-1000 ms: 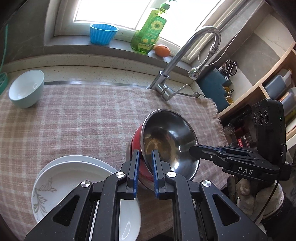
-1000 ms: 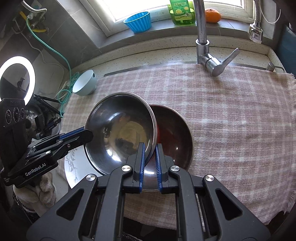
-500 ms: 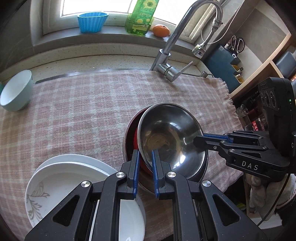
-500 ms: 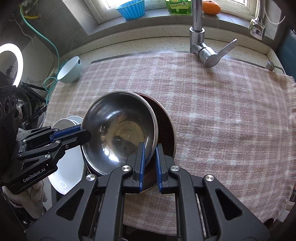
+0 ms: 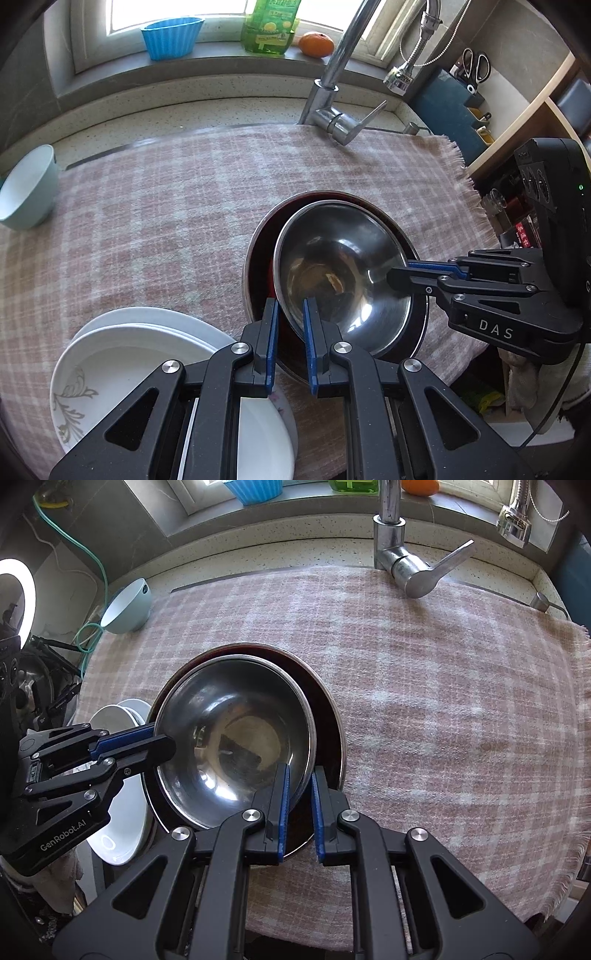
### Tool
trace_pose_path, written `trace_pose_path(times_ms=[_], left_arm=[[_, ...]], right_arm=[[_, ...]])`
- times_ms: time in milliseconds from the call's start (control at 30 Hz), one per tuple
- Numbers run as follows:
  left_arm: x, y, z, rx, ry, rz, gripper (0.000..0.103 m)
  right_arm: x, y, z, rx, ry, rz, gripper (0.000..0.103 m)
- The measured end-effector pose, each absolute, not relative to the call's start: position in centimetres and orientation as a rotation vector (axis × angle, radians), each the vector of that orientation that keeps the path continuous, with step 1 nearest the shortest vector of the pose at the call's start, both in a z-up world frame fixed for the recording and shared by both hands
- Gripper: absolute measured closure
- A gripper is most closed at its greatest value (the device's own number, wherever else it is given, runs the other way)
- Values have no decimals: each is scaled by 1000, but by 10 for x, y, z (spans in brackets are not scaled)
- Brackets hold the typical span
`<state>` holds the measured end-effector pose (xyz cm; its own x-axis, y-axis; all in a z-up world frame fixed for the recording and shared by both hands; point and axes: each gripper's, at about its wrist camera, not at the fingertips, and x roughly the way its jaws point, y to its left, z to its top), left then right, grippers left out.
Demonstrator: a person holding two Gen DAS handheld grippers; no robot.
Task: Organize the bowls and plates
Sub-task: 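Lower the red bowl into the large steel bowl and open the left gripper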
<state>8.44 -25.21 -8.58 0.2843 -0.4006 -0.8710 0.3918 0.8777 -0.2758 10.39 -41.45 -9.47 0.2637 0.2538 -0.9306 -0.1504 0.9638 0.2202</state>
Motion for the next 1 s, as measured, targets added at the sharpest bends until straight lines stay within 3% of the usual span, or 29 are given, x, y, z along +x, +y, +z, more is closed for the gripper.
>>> trace_pose_path(times_ms=[200,333,667,833,1000], left_arm=[[86,-252,-87,-10,1174,-527,92],[86,-254,-89,-8,1186,-533,91],[84,-252,-89,-20,1182,-534,88],[85,-249,-85,-32,1170,-534,88],[86,-246,-83,-44,1162,-528,88]], right_arm=[[105,-412,-94,78,1276,275,87],[106,-409,-93,76,1277,282,75],[105,-405,-92,65,1271,294,66],[105,-403,-88,68,1260,299,54],[106,-403,-78,56,1232,296,49]])
